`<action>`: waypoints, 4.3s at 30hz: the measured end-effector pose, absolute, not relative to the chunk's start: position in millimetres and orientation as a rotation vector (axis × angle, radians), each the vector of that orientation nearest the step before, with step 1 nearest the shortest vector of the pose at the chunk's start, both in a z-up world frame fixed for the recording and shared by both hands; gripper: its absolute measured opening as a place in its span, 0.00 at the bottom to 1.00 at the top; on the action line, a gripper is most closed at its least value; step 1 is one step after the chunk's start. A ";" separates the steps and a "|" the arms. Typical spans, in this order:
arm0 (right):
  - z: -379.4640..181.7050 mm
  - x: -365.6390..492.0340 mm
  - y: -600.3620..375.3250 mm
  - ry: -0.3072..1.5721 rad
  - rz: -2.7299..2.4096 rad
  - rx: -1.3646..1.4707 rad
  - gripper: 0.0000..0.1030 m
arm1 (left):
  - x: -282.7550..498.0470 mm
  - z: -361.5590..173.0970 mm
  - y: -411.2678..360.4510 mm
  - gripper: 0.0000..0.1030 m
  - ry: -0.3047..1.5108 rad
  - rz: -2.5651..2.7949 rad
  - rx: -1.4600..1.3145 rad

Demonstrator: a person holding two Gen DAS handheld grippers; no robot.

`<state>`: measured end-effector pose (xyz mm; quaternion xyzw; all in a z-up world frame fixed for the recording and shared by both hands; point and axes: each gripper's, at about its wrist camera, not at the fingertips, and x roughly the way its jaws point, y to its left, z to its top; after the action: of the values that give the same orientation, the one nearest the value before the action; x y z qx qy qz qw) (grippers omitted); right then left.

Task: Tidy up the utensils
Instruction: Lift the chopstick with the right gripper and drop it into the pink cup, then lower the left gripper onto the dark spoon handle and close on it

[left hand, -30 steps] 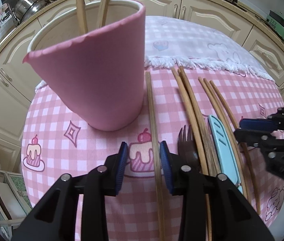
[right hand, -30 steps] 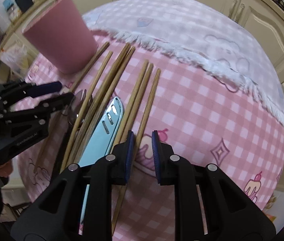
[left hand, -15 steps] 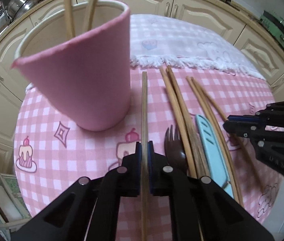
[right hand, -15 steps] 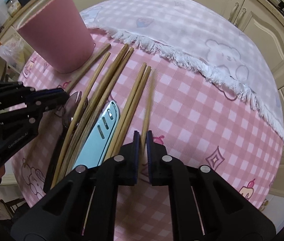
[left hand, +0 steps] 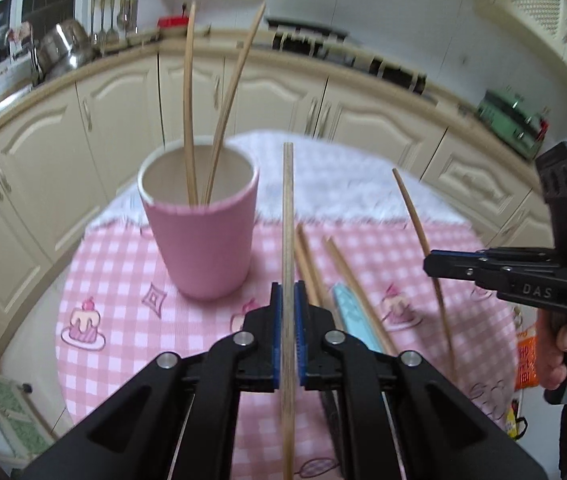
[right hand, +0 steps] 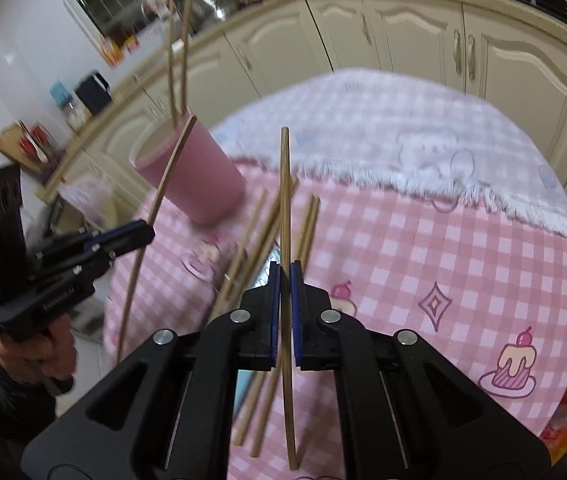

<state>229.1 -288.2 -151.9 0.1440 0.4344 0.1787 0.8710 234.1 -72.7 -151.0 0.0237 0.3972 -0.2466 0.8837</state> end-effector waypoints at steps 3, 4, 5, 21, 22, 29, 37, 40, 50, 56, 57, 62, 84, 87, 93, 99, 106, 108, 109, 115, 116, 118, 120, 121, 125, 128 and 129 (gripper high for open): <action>-136.1 226.9 -288.3 0.833 0.397 0.321 0.05 | 234.1 -137.5 -66.0 0.05 0.756 -0.517 0.014; -130.7 226.1 -287.5 0.806 0.405 0.327 0.05 | 234.4 -132.8 -62.5 0.05 0.733 -0.518 -0.001; -126.0 225.5 -288.7 0.789 0.410 0.332 0.05 | 233.3 -127.1 -58.8 0.05 0.700 -0.512 -0.017; -19.5 266.9 -239.2 0.447 0.509 0.334 0.05 | 266.7 -37.7 -21.2 0.05 0.312 -0.401 -0.203; -13.7 271.5 -233.8 0.427 0.506 0.325 0.05 | 268.5 -34.0 -20.0 0.05 0.297 -0.399 -0.206; 2.1 301.2 -207.5 0.341 0.484 0.284 0.05 | 295.4 -11.8 -21.0 0.06 0.181 -0.359 -0.227; -15.4 324.7 -196.2 0.330 0.453 0.265 0.05 | 318.0 -27.2 -28.7 0.06 0.165 -0.320 -0.206; -28.2 332.8 -196.2 0.349 0.449 0.278 0.05 | 328.1 -40.3 -31.2 0.06 0.182 -0.310 -0.197; -58.6 350.0 -192.5 0.457 0.447 0.268 0.06 | 347.4 -75.7 -33.2 0.06 0.277 -0.289 -0.156; -71.2 346.4 -204.8 0.496 0.407 0.308 0.41 | 343.1 -79.7 -30.5 0.38 0.315 -0.281 -0.137; -70.9 342.9 -209.9 0.484 0.397 0.326 0.67 | 341.2 -78.8 -29.2 0.44 0.313 -0.278 -0.138; -65.3 330.6 -225.9 0.465 0.374 0.351 0.85 | 327.5 -68.2 -24.8 0.84 0.308 -0.242 -0.117; -46.8 281.9 -268.5 0.485 0.294 0.342 0.94 | 267.6 -31.0 -32.1 0.93 0.402 -0.195 -0.003; -43.6 274.0 -271.4 0.494 0.288 0.335 0.94 | 258.9 -27.5 -32.3 0.93 0.410 -0.196 0.006; -42.0 256.9 -278.9 0.549 0.279 0.319 0.94 | 244.3 -27.4 -29.3 0.93 0.459 -0.202 0.002; -53.0 244.6 -286.8 0.653 0.255 0.308 0.94 | 234.2 -38.2 -27.5 0.93 0.515 -0.207 0.009; -81.4 238.4 -293.5 0.775 0.229 0.282 0.94 | 226.6 -65.1 -33.3 0.93 0.591 -0.225 0.024; -91.4 237.9 -296.3 0.806 0.224 0.285 0.94 | 225.1 -76.4 -36.1 0.93 0.619 -0.232 0.030; -97.2 237.3 -297.2 0.822 0.222 0.283 0.94 | 225.2 -80.5 -37.1 0.93 0.630 -0.236 0.032; -126.0 236.4 -293.5 0.916 0.217 0.246 0.94 | 226.6 -113.3 -46.1 0.93 0.720 -0.255 0.050; -132.0 237.1 -291.4 0.938 0.217 0.232 0.94 | 227.5 -117.8 -47.9 0.93 0.734 -0.256 0.055; -140.4 238.4 -288.9 0.970 0.218 0.216 0.94 | 229.6 -126.3 -50.8 0.93 0.764 -0.256 0.062; -149.0 240.0 -288.0 1.000 0.210 0.200 0.94 | 232.4 -136.6 -53.1 0.93 0.803 -0.261 0.069; -153.4 240.8 -287.6 1.013 0.206 0.192 0.94 | 232.9 -141.3 -55.4 0.93 0.818 -0.260 0.074; -165.7 242.5 -286.0 1.051 0.208 0.165 0.94 | 236.8 -162.5 -60.6 0.93 0.892 -0.270 0.087; -169.8 242.7 -283.9 1.066 0.221 0.163 0.94 | 240.3 -179.4 -65.0 0.93 0.949 -0.277 0.096; -171.5 242.4 -283.5 1.070 0.223 0.160 0.94 | 240.7 -185.8 -67.4 0.93 0.968 -0.282 0.101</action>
<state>242.4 -283.5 -171.5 0.0760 0.5081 0.1059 0.8514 240.7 -67.4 -185.8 0.0484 0.4637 -0.1353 0.8743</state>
